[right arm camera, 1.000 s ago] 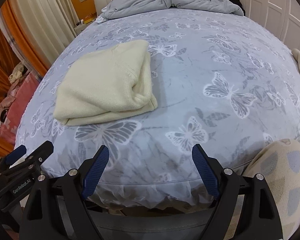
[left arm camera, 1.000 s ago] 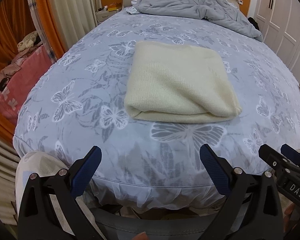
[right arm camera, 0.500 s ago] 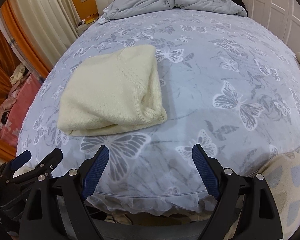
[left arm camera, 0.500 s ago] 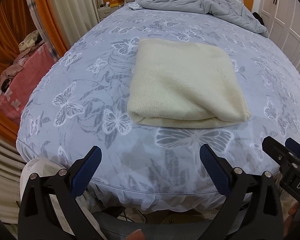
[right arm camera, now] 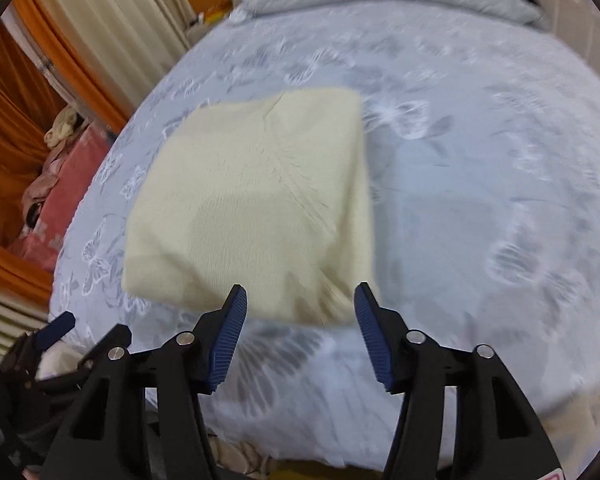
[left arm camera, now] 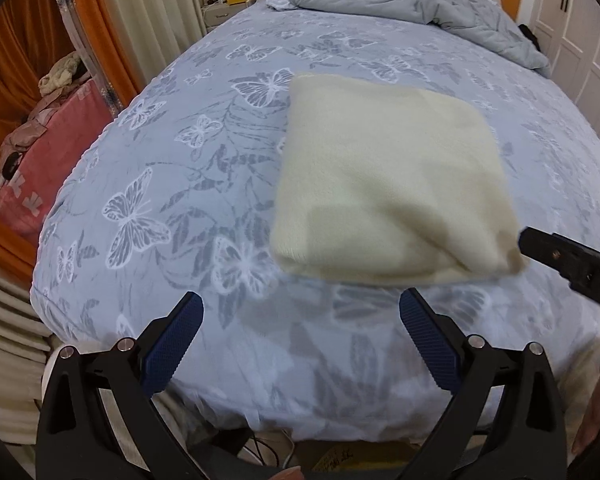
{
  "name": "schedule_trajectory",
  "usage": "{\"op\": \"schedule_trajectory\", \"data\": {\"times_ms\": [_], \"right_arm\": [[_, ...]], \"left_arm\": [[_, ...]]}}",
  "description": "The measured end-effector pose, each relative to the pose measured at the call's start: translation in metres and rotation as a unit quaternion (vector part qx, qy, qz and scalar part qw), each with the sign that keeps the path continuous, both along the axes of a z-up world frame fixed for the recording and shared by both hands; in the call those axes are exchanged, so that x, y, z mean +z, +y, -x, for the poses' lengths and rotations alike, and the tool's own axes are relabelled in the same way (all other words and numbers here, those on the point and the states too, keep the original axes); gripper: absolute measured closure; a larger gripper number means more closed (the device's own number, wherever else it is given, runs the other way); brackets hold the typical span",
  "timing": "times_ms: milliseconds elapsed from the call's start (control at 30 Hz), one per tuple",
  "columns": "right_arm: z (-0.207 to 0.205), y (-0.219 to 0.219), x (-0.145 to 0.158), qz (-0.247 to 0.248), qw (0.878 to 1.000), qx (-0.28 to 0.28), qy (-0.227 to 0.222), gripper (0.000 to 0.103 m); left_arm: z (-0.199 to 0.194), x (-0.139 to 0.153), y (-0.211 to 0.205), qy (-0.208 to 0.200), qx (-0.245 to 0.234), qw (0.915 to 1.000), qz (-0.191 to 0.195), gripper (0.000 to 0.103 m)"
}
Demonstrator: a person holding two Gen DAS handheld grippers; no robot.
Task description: Fold small clothes
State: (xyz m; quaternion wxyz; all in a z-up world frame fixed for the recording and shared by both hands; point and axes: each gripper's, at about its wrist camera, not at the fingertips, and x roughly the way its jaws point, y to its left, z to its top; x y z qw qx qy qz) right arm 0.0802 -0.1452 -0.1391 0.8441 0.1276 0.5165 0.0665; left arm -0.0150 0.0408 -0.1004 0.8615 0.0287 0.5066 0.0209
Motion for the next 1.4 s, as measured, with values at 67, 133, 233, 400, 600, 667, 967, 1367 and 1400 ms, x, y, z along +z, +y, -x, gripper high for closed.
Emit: {"op": "schedule_trajectory", "data": {"times_ms": [67,133,233,400,600,667,967,1367,1400], "right_arm": [[-0.018,0.005,-0.011,0.01,1.0,0.006,0.009,0.047],[-0.038,0.006,-0.023,0.018,0.999,0.027,0.02,0.072],[-0.049,-0.014,0.002,-0.007,0.999,0.014,-0.029,0.084],[-0.066,-0.012,-0.03,0.051,0.997,0.059,0.013,0.081],[-0.021,-0.025,0.021,0.018,0.999,0.0,-0.034,0.065],[0.007,-0.028,0.033,0.027,0.998,-0.026,-0.049,0.046],[0.093,-0.019,0.025,0.079,0.993,-0.083,-0.035,0.03],[0.118,-0.004,0.025,0.069,0.994,-0.07,-0.037,0.026],[0.119,-0.003,0.026,0.072,0.994,-0.07,-0.039,0.026]], "left_arm": [[-0.01,-0.003,0.003,0.003,0.003,1.0,0.006,0.007],[-0.024,-0.011,0.005,0.013,0.004,0.9999,0.01,0.007],[-0.045,-0.034,0.006,0.045,-0.007,0.999,-0.006,0.009],[-0.056,-0.07,0.012,0.096,-0.006,0.9949,-0.029,0.014],[-0.043,-0.047,0.018,0.066,0.005,0.9978,0.003,0.015],[-0.036,-0.034,0.013,0.055,-0.003,0.9985,0.007,0.015],[0.005,0.018,-0.025,-0.004,-0.05,0.9987,0.01,0.006],[0.038,0.027,-0.036,-0.02,-0.051,0.9985,-0.005,0.005],[0.039,0.027,-0.035,-0.021,-0.049,0.9985,-0.002,0.005]]}}
